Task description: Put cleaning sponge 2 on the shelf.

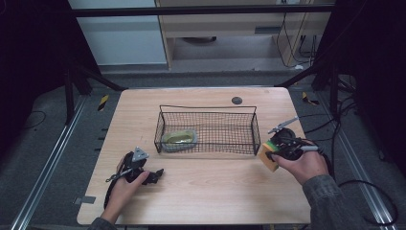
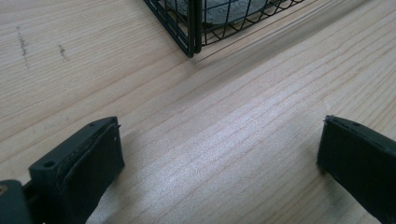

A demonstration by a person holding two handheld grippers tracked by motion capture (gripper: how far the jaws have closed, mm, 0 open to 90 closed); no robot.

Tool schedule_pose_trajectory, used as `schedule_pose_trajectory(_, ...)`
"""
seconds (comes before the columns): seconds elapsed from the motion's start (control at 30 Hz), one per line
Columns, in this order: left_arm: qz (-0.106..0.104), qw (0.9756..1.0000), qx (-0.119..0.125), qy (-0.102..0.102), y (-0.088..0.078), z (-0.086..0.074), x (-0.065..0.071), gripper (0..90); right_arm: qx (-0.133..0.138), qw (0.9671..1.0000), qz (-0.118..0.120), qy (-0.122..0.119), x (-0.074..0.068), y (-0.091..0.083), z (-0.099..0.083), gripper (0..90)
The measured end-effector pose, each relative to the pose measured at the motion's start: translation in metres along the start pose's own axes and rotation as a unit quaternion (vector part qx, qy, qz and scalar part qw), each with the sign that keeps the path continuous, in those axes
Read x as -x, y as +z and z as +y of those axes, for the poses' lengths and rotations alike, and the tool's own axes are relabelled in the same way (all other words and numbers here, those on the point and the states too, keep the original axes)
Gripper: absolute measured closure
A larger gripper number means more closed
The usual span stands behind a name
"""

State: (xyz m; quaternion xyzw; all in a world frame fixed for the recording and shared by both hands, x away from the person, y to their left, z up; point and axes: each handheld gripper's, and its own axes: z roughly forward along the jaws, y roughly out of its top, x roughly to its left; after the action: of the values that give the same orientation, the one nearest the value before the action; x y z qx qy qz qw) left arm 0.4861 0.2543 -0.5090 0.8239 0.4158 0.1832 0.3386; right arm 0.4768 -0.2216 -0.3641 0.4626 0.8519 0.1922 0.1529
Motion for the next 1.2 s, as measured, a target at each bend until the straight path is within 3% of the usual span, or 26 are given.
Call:
schedule_pose_trajectory(0.1, 0.0, 1.0, 0.0, 0.0, 0.0, 0.0, 0.0, 0.0, 0.009, 0.9998, -0.015, 0.007, 0.011, -0.006, 0.003, 64.1)
schedule_pose_trajectory(0.27, 0.0, 1.0, 0.0, 0.0, 0.0, 0.0, 0.0, 0.0, 0.024, 0.9993, -0.017, 0.024, 0.029, -0.008, 0.013, 64.1)
schedule_pose_trajectory(0.43, 0.0, 1.0, 0.001, -0.002, 0.0, 0.0, 0.0, 0.0, 0.036, 0.9983, -0.034, 0.032, 0.039, -0.006, 0.025, 64.0)
schedule_pose_trajectory(0.57, -0.001, 1.0, 0.001, -0.002, 0.0, 0.0, 0.0, 0.0, 0.043, 0.9977, -0.044, 0.029, 0.042, -0.008, 0.034, 64.1)
schedule_pose_trajectory(0.83, -0.001, 1.0, 0.001, -0.001, 0.0, 0.0, 0.0, 0.0, 0.06, 0.9972, -0.039, 0.023, 0.049, -0.017, 0.048, 64.0)
schedule_pose_trajectory(1.2, -0.001, 1.0, 0.0, -0.001, 0.0, 0.0, 0.0, 0.0, 0.073, 0.9965, -0.039, 0.015, 0.047, -0.023, 0.074, 64.0)
